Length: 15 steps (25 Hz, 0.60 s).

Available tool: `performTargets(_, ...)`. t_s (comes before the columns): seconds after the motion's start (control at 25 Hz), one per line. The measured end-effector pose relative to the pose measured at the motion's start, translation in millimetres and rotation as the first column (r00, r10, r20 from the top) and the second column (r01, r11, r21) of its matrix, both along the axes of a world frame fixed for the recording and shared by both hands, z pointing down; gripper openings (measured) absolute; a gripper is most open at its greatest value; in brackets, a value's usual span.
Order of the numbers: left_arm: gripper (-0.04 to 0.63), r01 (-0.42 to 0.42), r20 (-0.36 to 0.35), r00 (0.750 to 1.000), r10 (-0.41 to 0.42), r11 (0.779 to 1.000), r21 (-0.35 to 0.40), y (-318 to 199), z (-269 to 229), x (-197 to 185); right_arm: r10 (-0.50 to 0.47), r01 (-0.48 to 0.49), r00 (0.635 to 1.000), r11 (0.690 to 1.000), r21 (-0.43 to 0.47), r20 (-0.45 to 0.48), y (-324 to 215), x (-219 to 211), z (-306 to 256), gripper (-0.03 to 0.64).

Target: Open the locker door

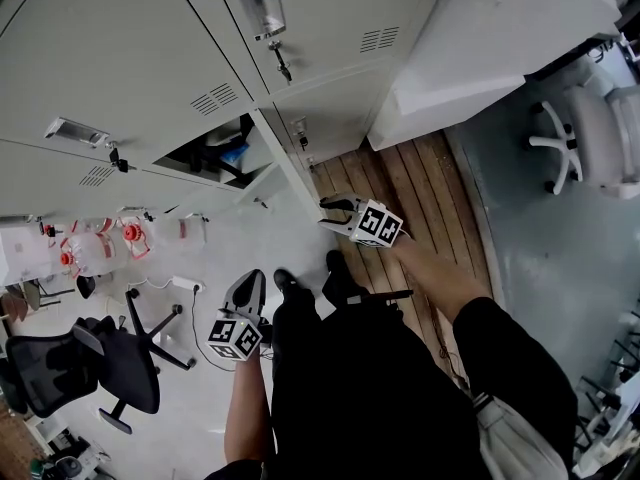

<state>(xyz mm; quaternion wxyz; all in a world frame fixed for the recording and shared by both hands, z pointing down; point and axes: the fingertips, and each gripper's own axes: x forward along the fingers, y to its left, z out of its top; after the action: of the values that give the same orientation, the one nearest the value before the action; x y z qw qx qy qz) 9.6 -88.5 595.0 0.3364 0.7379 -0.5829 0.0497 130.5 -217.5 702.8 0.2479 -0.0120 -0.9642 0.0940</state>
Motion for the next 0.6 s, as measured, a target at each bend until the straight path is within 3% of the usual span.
performTargets(0.6,0.015,-0.002,-0.001,1.000,0.002,1.000,0.003,-3.4,-2.8,18.0,0.075,-0.075,0.997,0.997,0.023,-0.003,-25.2,36.0,-3.2,0.139)
